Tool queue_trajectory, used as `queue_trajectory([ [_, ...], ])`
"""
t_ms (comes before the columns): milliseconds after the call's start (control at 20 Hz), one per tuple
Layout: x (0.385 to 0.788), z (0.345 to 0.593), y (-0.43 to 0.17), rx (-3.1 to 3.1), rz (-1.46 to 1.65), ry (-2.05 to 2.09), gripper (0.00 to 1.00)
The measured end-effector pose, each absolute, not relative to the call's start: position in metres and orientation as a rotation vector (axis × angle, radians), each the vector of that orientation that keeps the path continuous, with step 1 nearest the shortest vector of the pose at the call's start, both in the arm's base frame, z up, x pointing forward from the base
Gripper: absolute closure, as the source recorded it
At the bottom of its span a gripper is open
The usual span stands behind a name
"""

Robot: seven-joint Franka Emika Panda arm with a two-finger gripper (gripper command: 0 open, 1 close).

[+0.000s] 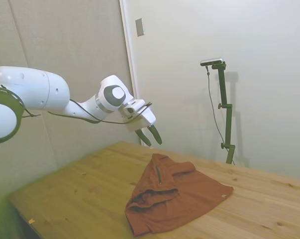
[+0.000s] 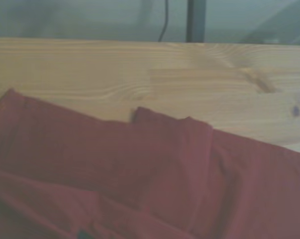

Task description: Unfold the shorts

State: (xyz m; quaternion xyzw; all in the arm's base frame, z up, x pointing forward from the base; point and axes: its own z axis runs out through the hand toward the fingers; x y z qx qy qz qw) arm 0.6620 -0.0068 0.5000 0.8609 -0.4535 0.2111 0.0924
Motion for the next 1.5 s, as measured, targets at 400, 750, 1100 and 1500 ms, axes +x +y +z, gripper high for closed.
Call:
queue_trajectory([
  [400,0.569,0.449,-0.113,2.779,0.447,-1.241,0.00],
  [750,0.549,0.436,-0.122,2.791,0.522,-1.278,0.00],
  [1100,0.556,0.411,-0.155,2.794,0.548,-1.362,0.00],
  [1500,0.589,0.396,-0.191,2.949,0.447,-1.247,0.00],
])
